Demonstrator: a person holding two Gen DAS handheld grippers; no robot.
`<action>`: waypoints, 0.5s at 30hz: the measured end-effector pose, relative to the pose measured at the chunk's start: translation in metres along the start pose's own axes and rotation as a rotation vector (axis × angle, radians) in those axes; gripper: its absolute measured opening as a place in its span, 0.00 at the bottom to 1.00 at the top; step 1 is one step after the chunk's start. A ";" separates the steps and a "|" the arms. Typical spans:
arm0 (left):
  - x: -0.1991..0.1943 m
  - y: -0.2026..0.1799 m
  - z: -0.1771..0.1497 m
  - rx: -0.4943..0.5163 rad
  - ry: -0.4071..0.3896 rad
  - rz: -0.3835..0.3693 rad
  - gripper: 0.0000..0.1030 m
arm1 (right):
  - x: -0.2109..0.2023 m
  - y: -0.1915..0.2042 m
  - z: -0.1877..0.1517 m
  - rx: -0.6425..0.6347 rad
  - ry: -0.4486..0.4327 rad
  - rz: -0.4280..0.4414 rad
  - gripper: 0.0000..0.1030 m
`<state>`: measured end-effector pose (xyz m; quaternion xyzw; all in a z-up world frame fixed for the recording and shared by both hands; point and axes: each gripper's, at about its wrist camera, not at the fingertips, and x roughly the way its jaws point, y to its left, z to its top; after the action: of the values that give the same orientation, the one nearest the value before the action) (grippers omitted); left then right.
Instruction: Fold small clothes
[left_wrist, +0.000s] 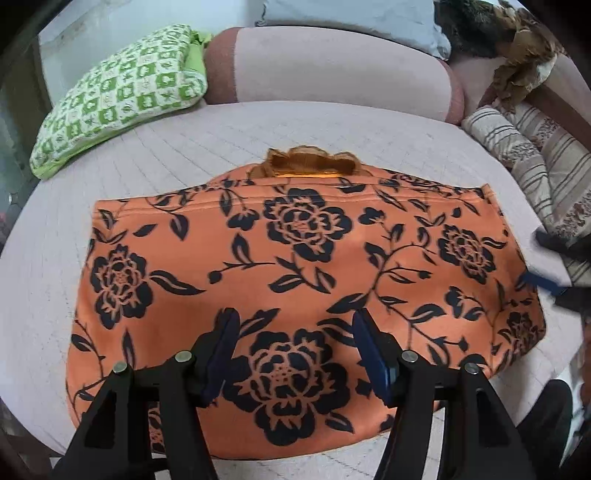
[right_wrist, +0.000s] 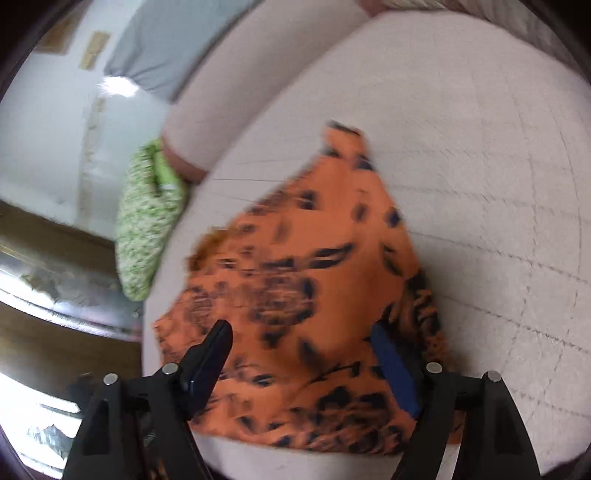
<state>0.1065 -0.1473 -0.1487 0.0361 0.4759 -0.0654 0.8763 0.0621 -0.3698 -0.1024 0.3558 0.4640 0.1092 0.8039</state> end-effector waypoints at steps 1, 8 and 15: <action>0.001 0.002 -0.001 -0.010 0.007 -0.003 0.63 | -0.001 0.010 0.003 -0.043 -0.016 0.005 0.78; 0.013 0.019 -0.013 -0.030 0.069 0.019 0.63 | 0.043 -0.036 0.027 0.104 0.016 -0.083 0.79; -0.043 0.116 -0.035 -0.278 -0.051 0.014 0.69 | 0.003 0.011 0.004 -0.073 -0.002 -0.089 0.80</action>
<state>0.0719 -0.0252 -0.1312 -0.0840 0.4576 0.0065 0.8852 0.0686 -0.3619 -0.0956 0.3054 0.4742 0.0896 0.8209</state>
